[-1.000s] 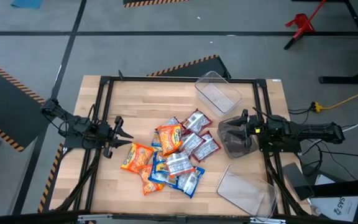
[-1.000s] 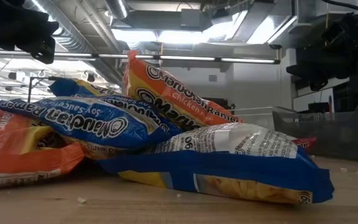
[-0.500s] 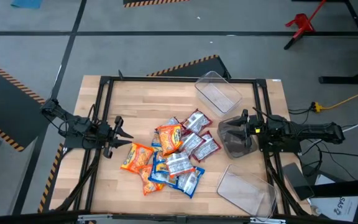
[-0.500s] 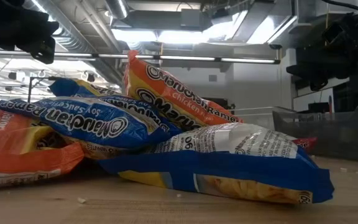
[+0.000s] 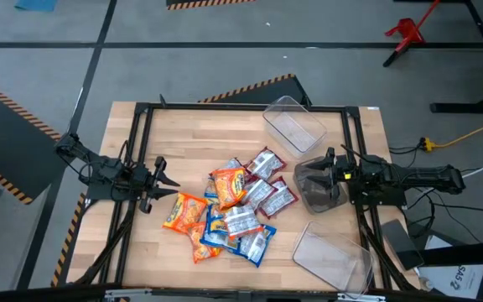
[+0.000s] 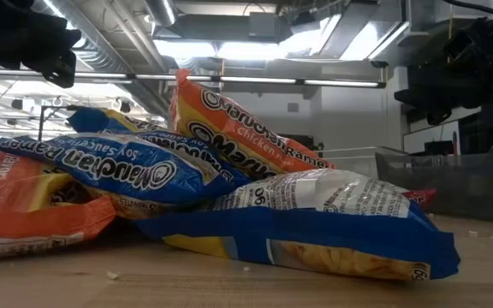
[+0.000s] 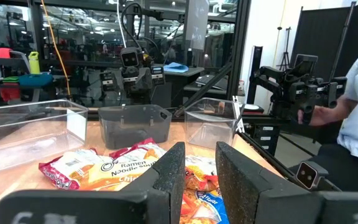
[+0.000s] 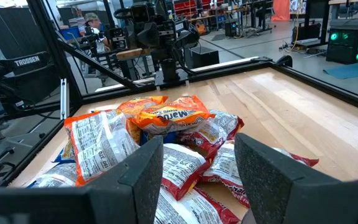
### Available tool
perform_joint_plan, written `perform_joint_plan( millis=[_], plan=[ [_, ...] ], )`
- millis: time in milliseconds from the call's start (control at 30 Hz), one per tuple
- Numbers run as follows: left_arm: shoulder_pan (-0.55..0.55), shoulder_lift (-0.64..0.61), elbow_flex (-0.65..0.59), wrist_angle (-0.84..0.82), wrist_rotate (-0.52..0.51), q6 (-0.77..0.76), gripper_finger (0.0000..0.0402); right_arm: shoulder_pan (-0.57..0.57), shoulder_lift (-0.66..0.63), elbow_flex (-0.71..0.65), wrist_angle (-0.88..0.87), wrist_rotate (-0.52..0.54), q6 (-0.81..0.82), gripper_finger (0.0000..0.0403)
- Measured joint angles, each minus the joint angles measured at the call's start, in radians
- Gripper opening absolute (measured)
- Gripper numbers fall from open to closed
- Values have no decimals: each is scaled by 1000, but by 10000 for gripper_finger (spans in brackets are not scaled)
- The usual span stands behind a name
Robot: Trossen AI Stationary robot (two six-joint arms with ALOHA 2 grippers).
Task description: Sort Maruchan noodles
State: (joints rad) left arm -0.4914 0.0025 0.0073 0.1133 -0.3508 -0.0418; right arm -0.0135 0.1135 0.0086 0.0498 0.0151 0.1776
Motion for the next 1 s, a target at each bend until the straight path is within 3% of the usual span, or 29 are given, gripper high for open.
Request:
perform_joint_plan(
  millis=[200, 400, 633, 1000],
  plan=[
    [0, 0, 0, 28, 0, 43, 84, 0, 0, 0, 1, 0, 0, 186],
    [0, 0, 0, 150, 0, -28, 84, 0, 0, 0, 2, 0, 67, 186],
    [0, 0, 0, 255, -10, -9, 84, 0, 0, 0, 14, 0, 82, 186],
    [0, 0, 0, 318, -27, 15, 84, 0, 0, 0, 229, 0, 268, 186]
  ],
)
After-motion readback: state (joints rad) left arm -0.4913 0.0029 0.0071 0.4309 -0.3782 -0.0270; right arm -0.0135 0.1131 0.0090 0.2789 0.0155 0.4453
